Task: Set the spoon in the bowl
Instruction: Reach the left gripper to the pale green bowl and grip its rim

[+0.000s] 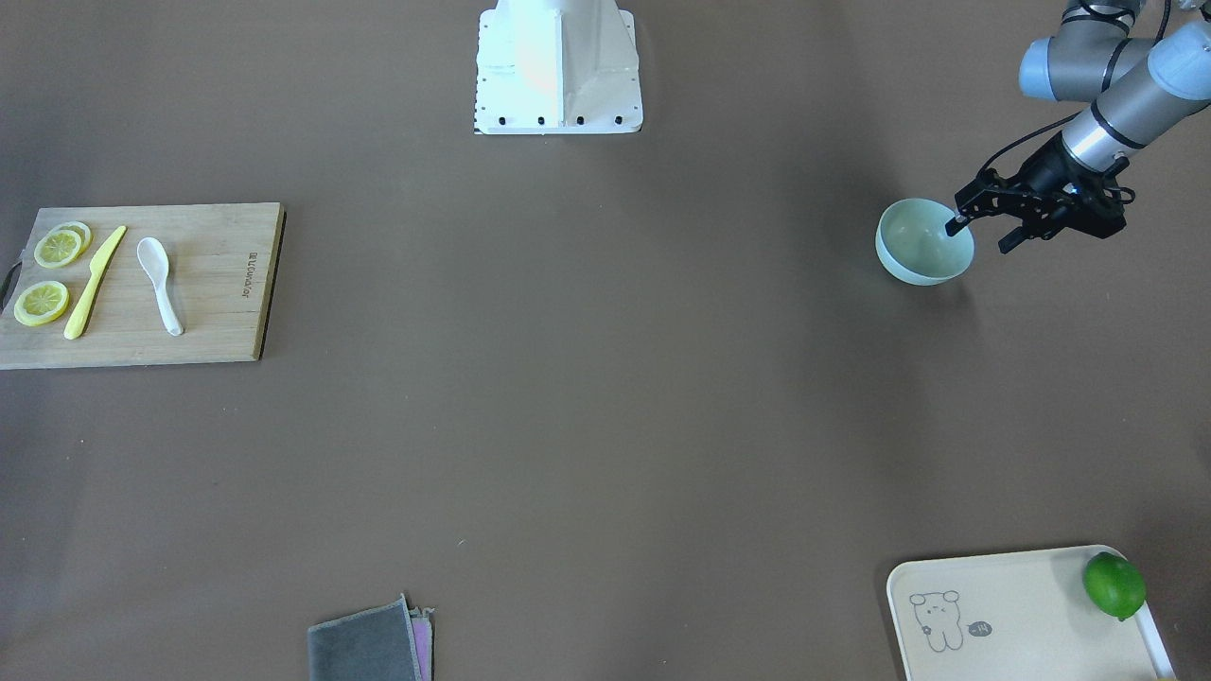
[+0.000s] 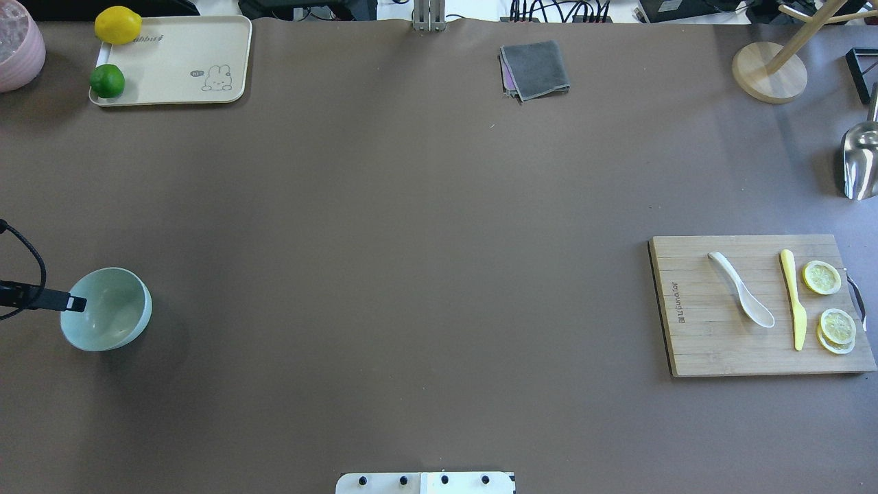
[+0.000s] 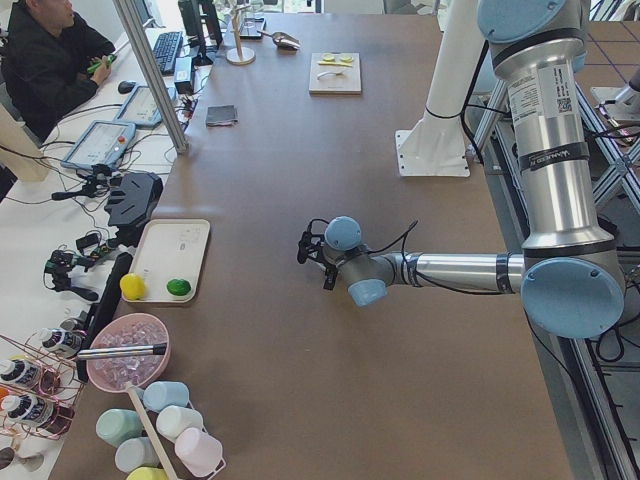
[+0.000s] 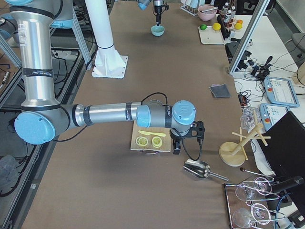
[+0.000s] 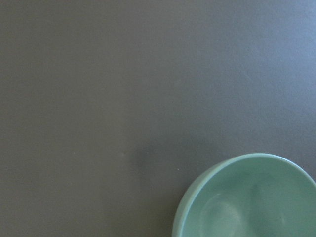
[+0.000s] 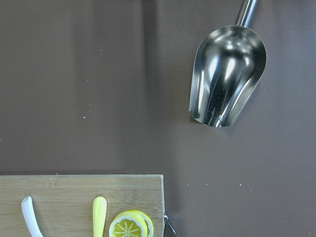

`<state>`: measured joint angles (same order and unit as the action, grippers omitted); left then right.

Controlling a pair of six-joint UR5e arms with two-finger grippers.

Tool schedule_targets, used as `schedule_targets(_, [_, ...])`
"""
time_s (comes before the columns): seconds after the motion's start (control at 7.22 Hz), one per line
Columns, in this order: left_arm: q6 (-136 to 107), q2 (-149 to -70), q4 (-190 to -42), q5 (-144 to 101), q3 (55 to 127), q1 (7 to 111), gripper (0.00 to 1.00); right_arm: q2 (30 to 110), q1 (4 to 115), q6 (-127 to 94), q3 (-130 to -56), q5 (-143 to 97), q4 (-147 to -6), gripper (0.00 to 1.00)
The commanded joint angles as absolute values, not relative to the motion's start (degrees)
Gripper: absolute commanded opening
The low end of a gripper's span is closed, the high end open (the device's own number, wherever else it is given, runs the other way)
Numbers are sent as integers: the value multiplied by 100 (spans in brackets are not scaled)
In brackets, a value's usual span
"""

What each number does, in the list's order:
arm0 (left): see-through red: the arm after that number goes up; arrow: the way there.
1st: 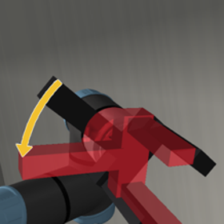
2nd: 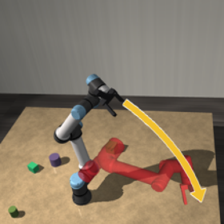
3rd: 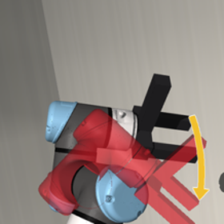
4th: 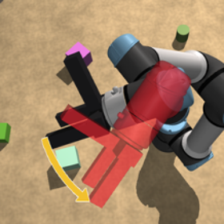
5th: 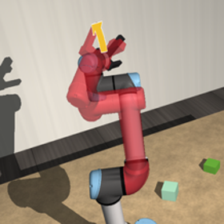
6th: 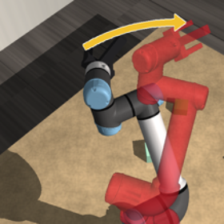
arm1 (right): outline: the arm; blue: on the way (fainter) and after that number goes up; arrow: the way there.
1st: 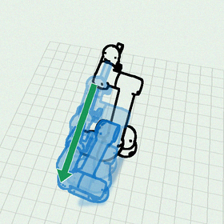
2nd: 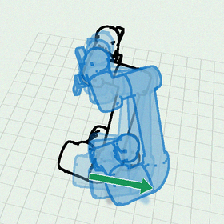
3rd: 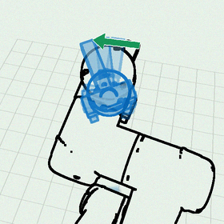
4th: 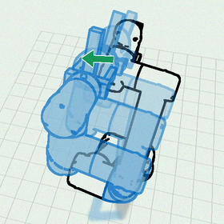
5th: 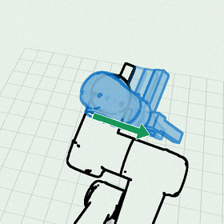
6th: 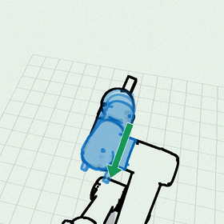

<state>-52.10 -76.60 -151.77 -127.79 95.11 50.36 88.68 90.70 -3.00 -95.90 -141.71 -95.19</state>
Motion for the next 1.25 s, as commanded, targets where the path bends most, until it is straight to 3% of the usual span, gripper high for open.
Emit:
schedule_targets(0.0, [-5203, -7673, -15432, -12779, 9327, 4983, 54, 8868, 9070, -299, -9580, -14168, -9519, 100])
schedule_targets(0.42, [-5229, -7725, -15460, -12779, 9255, 4878, 36, 8859, 9070, -299, -9606, -14177, -9519, 100])
schedule_targets(0.69, [-5265, -7796, -15486, -12840, 9325, 4878, 0, 8859, 9070, -308, -9633, -14177, -9519, 100])
schedule_targets(1.11, [-5850, -7848, -15452, -12867, 9693, 4939, 0, 8859, 9070, -308, -9685, -14186, -9519, 100])
